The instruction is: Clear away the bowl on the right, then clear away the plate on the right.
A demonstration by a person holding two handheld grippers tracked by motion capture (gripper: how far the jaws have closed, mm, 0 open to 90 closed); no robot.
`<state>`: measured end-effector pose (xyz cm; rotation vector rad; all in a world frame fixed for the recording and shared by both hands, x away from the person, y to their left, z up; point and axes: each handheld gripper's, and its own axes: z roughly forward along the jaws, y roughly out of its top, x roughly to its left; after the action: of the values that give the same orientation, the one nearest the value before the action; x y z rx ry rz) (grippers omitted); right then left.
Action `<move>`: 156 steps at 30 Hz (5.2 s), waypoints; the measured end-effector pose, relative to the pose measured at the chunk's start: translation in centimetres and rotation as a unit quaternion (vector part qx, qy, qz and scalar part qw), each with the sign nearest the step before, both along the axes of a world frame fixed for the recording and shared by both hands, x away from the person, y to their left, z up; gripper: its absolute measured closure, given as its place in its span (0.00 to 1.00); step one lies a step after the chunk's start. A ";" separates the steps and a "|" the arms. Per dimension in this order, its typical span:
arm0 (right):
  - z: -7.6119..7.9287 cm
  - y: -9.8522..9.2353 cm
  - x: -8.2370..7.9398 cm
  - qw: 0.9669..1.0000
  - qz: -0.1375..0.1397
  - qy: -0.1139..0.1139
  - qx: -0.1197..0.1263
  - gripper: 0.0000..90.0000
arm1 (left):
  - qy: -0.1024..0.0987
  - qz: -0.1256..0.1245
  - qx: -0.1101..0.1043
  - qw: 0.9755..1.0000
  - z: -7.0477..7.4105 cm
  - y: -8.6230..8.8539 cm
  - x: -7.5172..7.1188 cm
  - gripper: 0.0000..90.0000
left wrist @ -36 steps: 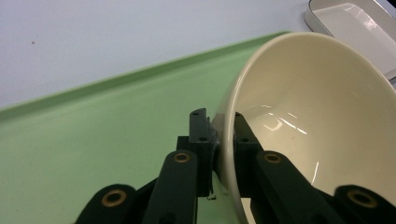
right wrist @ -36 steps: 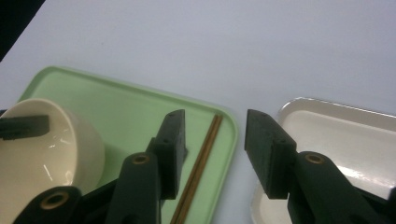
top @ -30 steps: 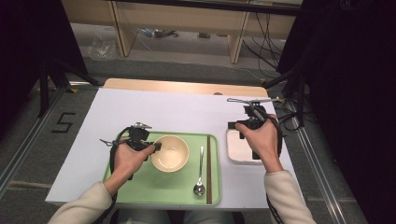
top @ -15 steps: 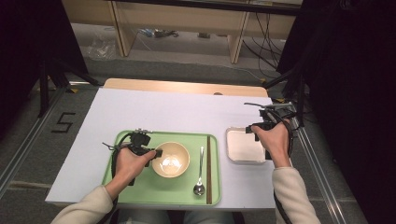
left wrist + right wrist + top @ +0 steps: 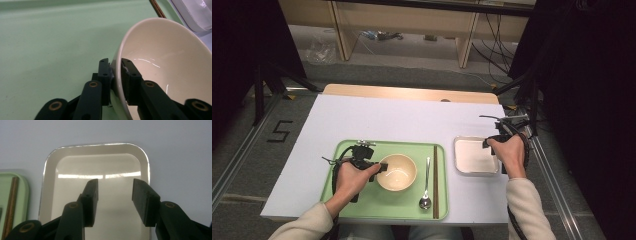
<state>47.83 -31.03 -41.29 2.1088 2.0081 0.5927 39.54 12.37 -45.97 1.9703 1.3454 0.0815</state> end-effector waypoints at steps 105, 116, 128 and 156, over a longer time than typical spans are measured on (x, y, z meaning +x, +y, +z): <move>-3.2 -2.6 0.5 0.996 0.020 0.091 -0.005 0.82 | -0.217 -0.054 -0.048 0.974 1.8 4.0 -4.4 0.31; -3.5 -3.8 0.7 0.996 0.036 0.080 0.006 0.96 | -0.212 -0.048 -0.056 0.974 1.7 4.0 -4.4 0.31; -2.5 -3.9 0.4 0.997 0.023 0.063 0.039 1.00 | -0.211 -0.048 -0.059 0.975 1.8 4.0 -4.4 0.32; 0.4 -2.6 -0.3 0.993 0.010 0.035 0.116 1.00 | -0.216 -0.047 -0.079 0.972 3.4 3.1 -3.6 0.36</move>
<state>47.57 -33.63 -40.91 2.2697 2.0904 0.8020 35.96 15.51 -42.53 1.7515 0.9437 0.3284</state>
